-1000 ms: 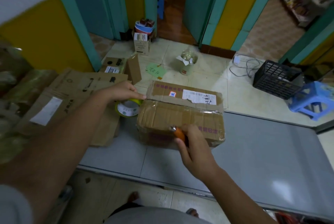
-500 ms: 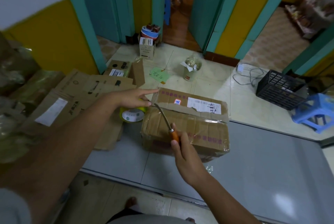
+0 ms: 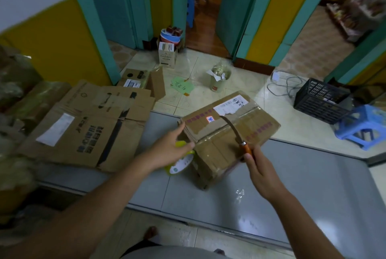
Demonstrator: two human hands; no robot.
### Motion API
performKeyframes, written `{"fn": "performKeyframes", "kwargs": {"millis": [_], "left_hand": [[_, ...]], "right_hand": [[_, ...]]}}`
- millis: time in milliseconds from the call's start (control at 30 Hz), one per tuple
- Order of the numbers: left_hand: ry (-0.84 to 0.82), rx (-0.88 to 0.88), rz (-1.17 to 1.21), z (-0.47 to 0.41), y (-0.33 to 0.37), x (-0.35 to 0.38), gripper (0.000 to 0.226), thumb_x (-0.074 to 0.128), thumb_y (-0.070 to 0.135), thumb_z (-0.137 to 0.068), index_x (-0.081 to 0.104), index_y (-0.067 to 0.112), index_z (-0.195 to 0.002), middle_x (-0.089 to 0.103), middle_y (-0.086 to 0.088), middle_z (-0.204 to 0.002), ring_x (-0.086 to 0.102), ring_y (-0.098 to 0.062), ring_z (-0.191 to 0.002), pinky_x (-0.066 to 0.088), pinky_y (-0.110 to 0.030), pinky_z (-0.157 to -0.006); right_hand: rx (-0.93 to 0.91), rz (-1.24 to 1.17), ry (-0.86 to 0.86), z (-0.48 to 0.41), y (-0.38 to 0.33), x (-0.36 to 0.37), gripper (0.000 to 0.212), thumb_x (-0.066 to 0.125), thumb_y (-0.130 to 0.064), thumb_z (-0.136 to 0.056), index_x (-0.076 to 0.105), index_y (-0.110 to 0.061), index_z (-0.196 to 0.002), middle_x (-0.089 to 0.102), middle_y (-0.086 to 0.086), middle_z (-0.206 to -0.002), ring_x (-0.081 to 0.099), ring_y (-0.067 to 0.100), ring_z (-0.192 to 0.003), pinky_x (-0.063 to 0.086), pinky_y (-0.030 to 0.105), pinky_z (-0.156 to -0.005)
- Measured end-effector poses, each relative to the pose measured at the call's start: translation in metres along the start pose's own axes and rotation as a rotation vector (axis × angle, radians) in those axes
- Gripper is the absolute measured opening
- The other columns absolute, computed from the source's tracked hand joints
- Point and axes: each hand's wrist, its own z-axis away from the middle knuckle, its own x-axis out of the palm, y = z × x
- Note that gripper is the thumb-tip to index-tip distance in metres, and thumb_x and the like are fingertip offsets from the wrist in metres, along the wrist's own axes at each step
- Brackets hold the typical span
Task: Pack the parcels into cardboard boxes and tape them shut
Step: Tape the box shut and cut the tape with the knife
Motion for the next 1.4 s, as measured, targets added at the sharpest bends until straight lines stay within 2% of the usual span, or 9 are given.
{"fn": "performKeyframes", "kwargs": {"millis": [67,200,333,533,767,933,1100,1267,1400], "left_hand": [[-0.007,0.014,0.068,0.005,-0.007,0.021,0.099,0.072,0.065,-0.086,0.004,0.063,-0.158,0.057,0.013,-0.150,0.067,-0.009,-0.120,0.056,-0.045,-0.103],[0.014,0.020,0.169,0.015,-0.014,0.035,0.106,0.080,0.054,-0.083,0.004,0.069,-0.155,0.057,0.018,-0.148,0.063,-0.011,-0.126,0.054,-0.045,-0.106],[0.047,0.003,0.223,0.016,-0.015,0.035,0.111,0.087,0.041,-0.080,0.010,0.069,-0.153,0.065,0.016,-0.138,0.069,-0.010,-0.118,0.058,-0.046,-0.102],[0.040,0.073,0.218,0.017,-0.010,0.036,0.102,0.088,0.041,-0.082,0.021,0.066,-0.155,0.062,0.023,-0.143,0.058,-0.003,-0.133,0.048,-0.048,-0.113],[0.070,0.057,0.246,0.022,-0.014,0.038,0.106,0.088,0.026,-0.083,0.019,0.066,-0.153,0.070,0.019,-0.132,0.068,-0.003,-0.119,0.053,-0.042,-0.109],[0.095,0.014,0.232,0.022,-0.016,0.039,0.109,0.091,0.029,-0.079,0.018,0.067,-0.151,0.073,0.011,-0.126,0.069,-0.007,-0.116,0.052,-0.045,-0.108],[0.149,0.017,0.132,0.020,-0.014,0.043,0.117,0.092,0.040,-0.074,0.010,0.071,-0.151,0.068,0.007,-0.135,0.068,-0.016,-0.119,0.058,-0.043,-0.100],[0.047,0.053,0.196,0.020,-0.019,0.041,0.121,0.095,0.042,-0.073,0.007,0.074,-0.150,0.055,0.010,-0.152,0.055,-0.010,-0.136,0.048,-0.045,-0.112],[-0.063,0.024,0.200,0.021,-0.024,0.024,0.097,0.077,0.037,-0.094,0.005,0.076,-0.148,0.054,0.010,-0.141,0.054,0.001,-0.122,0.048,-0.032,-0.097]], "right_hand": [[0.016,0.021,-0.021,0.000,0.011,-0.014,0.036,0.036,-0.063,-0.103,0.051,-0.042,-0.128,0.066,-0.019,-0.115,0.066,0.010,-0.106,0.054,0.043,-0.094],[0.018,0.040,-0.032,-0.001,-0.001,-0.026,0.049,0.037,-0.066,-0.099,0.057,-0.029,-0.124,0.068,-0.005,-0.110,0.065,0.015,-0.100,0.054,0.051,-0.091],[-0.041,-0.093,0.049,0.019,-0.045,-0.001,0.033,0.045,-0.050,-0.102,0.063,-0.022,-0.102,0.067,-0.001,-0.081,0.065,0.016,-0.075,0.054,0.036,-0.070],[-0.122,-0.148,-0.042,0.012,-0.085,0.055,0.032,0.040,-0.050,-0.105,0.058,-0.025,-0.098,0.059,-0.008,-0.085,0.057,0.012,-0.078,0.042,0.018,-0.067],[-0.125,-0.059,-0.049,-0.024,-0.064,0.068,0.033,0.036,-0.050,-0.107,0.052,-0.026,-0.093,0.056,-0.005,-0.084,0.055,0.017,-0.081,0.049,0.041,-0.072],[-0.123,-0.095,-0.051,-0.022,-0.062,0.068,0.031,0.036,-0.048,-0.109,0.055,-0.026,-0.098,0.058,-0.009,-0.088,0.057,0.015,-0.084,0.051,0.037,-0.073],[-0.116,-0.111,-0.052,-0.023,-0.067,0.064,0.025,0.036,-0.047,-0.108,0.052,-0.033,-0.095,0.056,-0.024,-0.086,0.055,0.008,-0.081,0.042,0.017,-0.071],[-0.132,-0.106,-0.035,-0.021,-0.066,0.064,0.022,0.039,-0.043,-0.108,0.052,-0.032,-0.094,0.054,-0.020,-0.083,0.054,0.009,-0.080,0.041,0.020,-0.070],[-0.138,-0.131,-0.024,-0.020,-0.067,0.061,0.030,0.041,-0.051,-0.105,0.058,-0.028,-0.097,0.059,-0.015,-0.083,0.058,0.010,-0.081,0.046,0.024,-0.069]]}}
